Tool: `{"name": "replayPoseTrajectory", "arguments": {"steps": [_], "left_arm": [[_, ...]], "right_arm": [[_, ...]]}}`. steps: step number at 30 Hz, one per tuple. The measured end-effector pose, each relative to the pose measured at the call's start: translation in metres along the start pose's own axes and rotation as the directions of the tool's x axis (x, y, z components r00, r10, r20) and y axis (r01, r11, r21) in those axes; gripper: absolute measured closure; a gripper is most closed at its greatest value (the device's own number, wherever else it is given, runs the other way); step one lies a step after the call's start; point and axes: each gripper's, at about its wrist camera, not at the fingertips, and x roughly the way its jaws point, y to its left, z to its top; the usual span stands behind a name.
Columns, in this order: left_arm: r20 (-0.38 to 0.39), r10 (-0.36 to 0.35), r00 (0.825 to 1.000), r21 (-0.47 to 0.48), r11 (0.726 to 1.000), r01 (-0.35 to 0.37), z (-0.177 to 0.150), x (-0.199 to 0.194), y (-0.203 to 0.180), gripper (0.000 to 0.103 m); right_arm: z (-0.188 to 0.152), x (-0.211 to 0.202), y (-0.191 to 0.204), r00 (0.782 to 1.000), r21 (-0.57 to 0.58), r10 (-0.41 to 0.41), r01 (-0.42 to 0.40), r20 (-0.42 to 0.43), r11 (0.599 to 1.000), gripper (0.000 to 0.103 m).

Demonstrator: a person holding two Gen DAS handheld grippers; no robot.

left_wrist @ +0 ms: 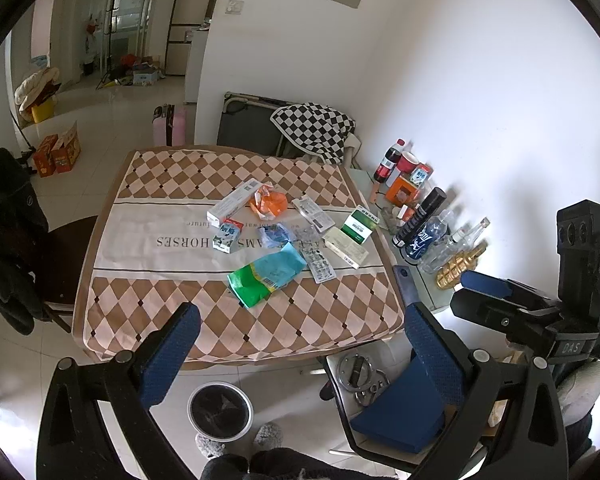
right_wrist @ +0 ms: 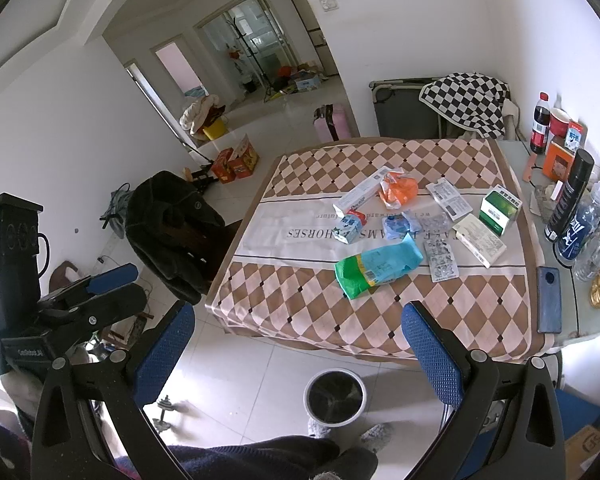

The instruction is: Collect trash

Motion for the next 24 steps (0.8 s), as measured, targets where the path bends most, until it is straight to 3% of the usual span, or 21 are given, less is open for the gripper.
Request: {"name": "replayPoseTrajectory", "arguments": {"steps": [24], "left_arm": [[-0.004,-0.013,1.000,-0.005,1.000,0.013,0.0046,-0.0026,-0.0014,0.000]], "right_arm": [[0.0010,0.0038,0.0081,1.000,-0.003,0.002,-0.002,-0.002,1.000,0.000]]}}
